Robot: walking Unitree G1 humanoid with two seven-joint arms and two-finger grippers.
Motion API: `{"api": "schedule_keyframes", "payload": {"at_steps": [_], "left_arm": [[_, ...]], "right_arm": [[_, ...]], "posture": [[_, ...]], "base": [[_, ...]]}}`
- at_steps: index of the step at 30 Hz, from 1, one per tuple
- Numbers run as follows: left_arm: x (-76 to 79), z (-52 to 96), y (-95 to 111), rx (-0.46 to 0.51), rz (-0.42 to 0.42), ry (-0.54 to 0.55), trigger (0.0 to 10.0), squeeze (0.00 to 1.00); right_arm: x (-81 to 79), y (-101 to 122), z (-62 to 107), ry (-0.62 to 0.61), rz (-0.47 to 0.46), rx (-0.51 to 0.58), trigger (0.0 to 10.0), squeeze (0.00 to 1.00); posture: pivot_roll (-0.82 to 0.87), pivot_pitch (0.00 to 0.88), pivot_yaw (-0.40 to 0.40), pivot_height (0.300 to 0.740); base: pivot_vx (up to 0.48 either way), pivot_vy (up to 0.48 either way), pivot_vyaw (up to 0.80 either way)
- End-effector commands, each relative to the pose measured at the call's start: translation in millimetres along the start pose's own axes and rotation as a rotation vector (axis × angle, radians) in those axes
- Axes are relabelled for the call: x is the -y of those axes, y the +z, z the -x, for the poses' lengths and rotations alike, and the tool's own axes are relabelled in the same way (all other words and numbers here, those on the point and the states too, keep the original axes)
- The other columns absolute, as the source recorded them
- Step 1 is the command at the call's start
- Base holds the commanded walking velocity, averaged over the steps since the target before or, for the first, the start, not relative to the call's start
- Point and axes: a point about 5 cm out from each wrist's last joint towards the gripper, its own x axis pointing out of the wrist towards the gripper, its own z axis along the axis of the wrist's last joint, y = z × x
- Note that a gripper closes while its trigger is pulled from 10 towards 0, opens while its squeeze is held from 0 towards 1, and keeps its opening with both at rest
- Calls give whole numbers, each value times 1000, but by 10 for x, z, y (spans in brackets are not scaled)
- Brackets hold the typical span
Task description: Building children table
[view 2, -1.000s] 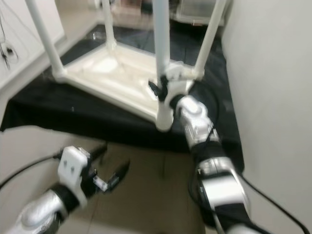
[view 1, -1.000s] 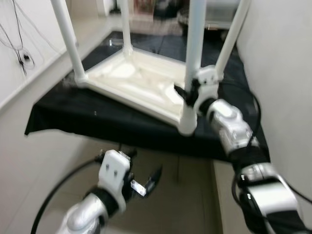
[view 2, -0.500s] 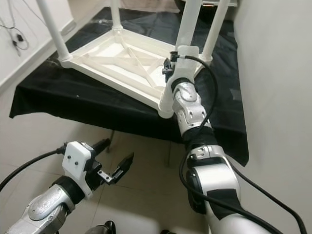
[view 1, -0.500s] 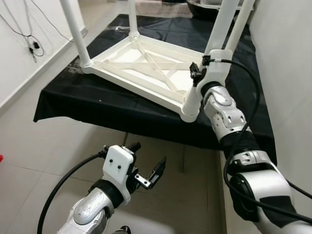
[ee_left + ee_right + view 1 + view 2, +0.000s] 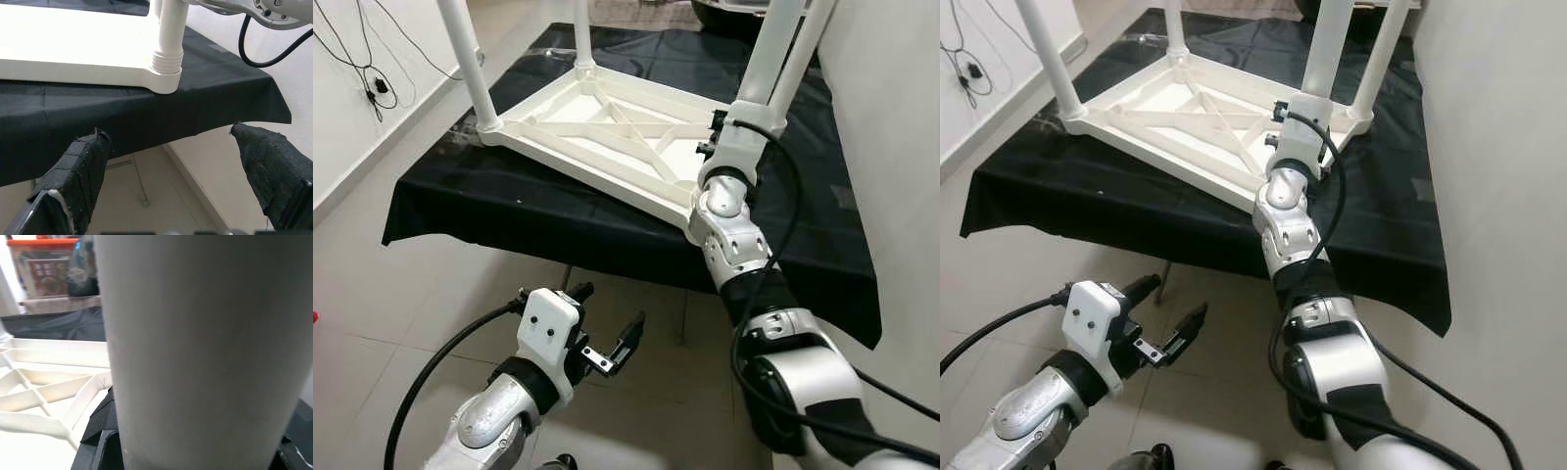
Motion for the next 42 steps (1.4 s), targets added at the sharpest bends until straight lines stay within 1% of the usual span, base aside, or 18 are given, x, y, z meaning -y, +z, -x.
{"api": "schedule_keyframes", "payload": {"at_steps": [1,5,7,9,10,18,22,27,29,30,32,33,35,36,38,40,41,42], "left_arm": [[0,9,-50,-22,0,2,10000,0],[14,1,-55,-22,3,1,10000,0],[22,-3,-59,-22,5,0,10000,0],[22,-3,-59,-22,5,0,10000,0],[21,-4,-61,-23,6,2,10000,0],[8,-9,-60,-23,3,3,10000,0],[-2,-21,-53,-20,0,3,10000,0],[-3,-29,-58,-17,-2,6,10000,0],[-9,-33,-56,-16,-2,9,10000,0],[-9,-33,-56,-16,-2,9,10000,0],[-16,-34,-53,-13,-3,12,10000,0],[-16,-34,-53,-13,-3,12,10000,0],[-14,-34,-55,-11,-3,13,10000,0],[-14,-34,-55,-11,-3,13,10000,0],[-3,-36,-60,-10,-2,11,10000,0],[-3,-36,-60,-10,-2,11,10000,0],[0,-36,-63,-9,0,11,10000,0],[0,-36,-63,-9,0,11,10000,0]], "right_arm": [[142,-545,124,-148,94,-219,10000,0],[99,-535,167,-238,64,-249,10000,0],[95,-537,192,-338,10,-292,10000,0],[95,-537,192,-338,10,-292,10000,0],[92,-523,230,-453,-1,-315,10000,0],[3,-488,330,-533,15,-302,10000,0],[-90,-479,399,-517,-27,-321,10000,0],[-142,-426,373,-429,-36,-282,10000,0],[-290,-459,373,-188,-56,-300,10000,0],[-290,-459,373,-188,-56,-300,10000,0],[-345,-585,400,-17,-27,-337,10000,0],[-345,-585,400,-17,-27,-337,10000,0],[-339,-707,416,94,-2,-364,10000,0],[-339,-707,416,94,-2,-364,10000,0],[-372,-767,435,242,-51,-389,10000,0],[-372,-767,435,242,-51,-389,10000,0],[-412,-762,447,331,-76,-387,10000,0],[-412,-762,447,331,-76,-387,10000,0]], "posture": [[115,242,-4,740],[118,241,-8,740],[121,240,-9,740],[121,240,-9,740],[129,242,-12,740],[140,238,-12,740],[137,236,-15,740],[130,232,-16,740],[126,229,-15,740],[126,229,-15,740],[119,228,-14,740],[119,228,-14,740],[113,224,-13,740],[113,224,-13,740],[111,222,-14,740],[111,222,-14,740],[109,220,-15,740],[109,220,-15,740]], "base": [[0,0,0],[0,0,0],[0,0,0],[0,0,0],[0,0,0],[0,0,0],[0,0,0],[0,0,0],[0,0,0],[0,0,0],[0,0,0],[0,0,0],[0,0,0],[0,0,0],[0,0,0],[0,0,0],[0,0,0],[0,0,0]]}}
